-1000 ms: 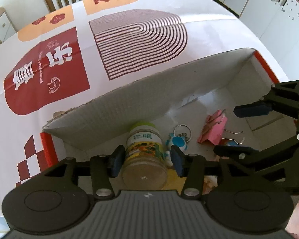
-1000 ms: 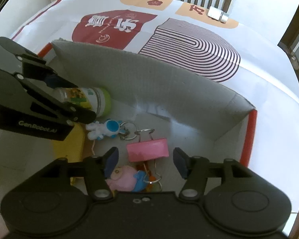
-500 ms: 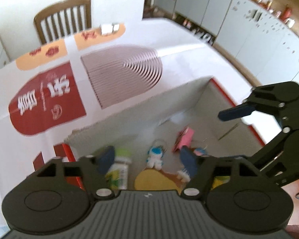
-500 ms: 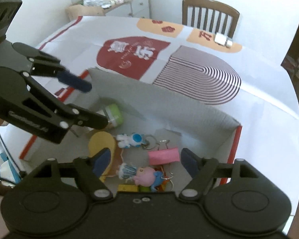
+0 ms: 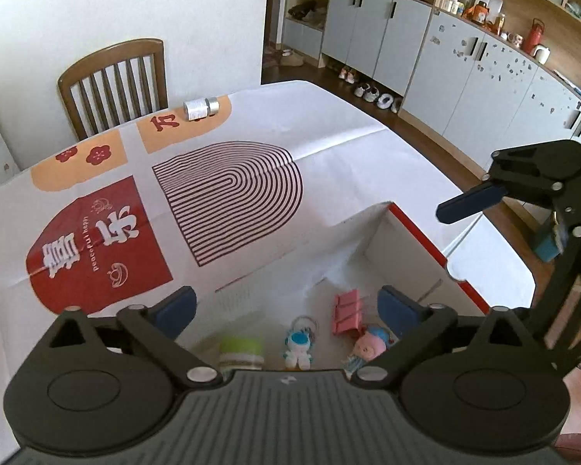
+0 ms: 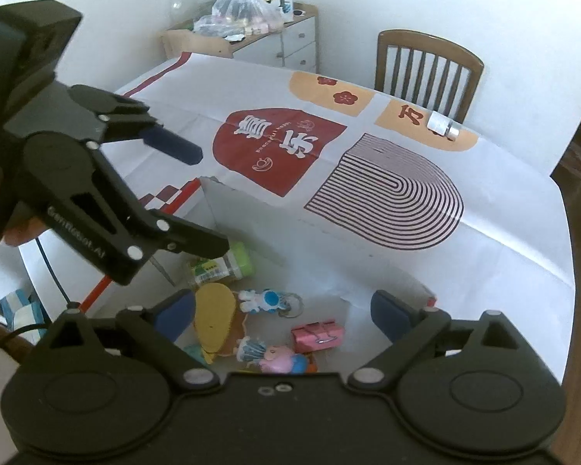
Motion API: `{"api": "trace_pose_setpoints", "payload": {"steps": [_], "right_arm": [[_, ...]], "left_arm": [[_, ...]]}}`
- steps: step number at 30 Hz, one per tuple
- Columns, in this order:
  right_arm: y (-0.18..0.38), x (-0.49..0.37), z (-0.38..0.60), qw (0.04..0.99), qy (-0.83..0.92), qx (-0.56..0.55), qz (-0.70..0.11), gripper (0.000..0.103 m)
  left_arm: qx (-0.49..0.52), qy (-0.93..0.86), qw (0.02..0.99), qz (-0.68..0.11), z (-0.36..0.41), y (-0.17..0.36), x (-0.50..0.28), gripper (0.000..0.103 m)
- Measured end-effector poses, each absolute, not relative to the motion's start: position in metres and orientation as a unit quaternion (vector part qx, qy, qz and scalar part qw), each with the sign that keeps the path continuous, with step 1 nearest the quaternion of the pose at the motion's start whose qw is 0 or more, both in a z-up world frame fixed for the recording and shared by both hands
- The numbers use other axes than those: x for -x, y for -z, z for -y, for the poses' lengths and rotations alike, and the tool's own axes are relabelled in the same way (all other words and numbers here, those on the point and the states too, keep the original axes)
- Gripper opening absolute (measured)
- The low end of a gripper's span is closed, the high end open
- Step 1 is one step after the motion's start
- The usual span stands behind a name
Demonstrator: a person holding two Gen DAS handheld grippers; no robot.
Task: Organize rigid objects
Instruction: 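Lift both tools out of the box back toward the table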
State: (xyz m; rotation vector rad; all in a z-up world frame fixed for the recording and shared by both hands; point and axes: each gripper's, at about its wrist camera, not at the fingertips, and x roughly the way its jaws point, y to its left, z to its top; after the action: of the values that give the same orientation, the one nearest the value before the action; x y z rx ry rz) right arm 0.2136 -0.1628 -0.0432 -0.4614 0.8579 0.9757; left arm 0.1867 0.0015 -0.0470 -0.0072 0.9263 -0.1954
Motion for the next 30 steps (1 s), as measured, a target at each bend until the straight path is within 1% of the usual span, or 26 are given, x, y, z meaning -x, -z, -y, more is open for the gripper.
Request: {"api": "trace_pose_setpoints", "payload": {"steps": [5,11,19,23,27,30], "right_arm": [[0.035,-0.243,0.172,0.766,-0.452,0.225,-0.398,0.098],[0.025,-0.297,0.179,0.767,-0.447,0.227,-0.400,0.098],[0.025,-0.367,0.170,0.759,-0.449,0.248,-0.402,0.098],[0.032,-0.396,0.160,0.746,-0.458,0.262,-0.405,0.098],[0.044,-0.426,0.148,0.739,-0.459,0.268,-0.414,0.098],[0.054,-0.443,0.142,0.736,-0.459,0.266,-0.421,0.098]], "left_arm": [[0.017,0.095,0.879,-0.467,-0.010,0.053,-0.215,0.101],[0.024,0.074,0.867,-0.493,-0.021,0.059,-0.249,0.101],[-0.016,0.070,0.863,-0.500,-0.038,0.056,-0.301,0.101],[-0.005,0.081,0.854,-0.514,-0.050,0.070,-0.326,0.101],[-0.039,0.083,0.842,-0.532,-0.051,0.093,-0.342,0.101],[-0.042,0.116,0.828,-0.547,-0.052,0.108,-0.350,0.100]]}}
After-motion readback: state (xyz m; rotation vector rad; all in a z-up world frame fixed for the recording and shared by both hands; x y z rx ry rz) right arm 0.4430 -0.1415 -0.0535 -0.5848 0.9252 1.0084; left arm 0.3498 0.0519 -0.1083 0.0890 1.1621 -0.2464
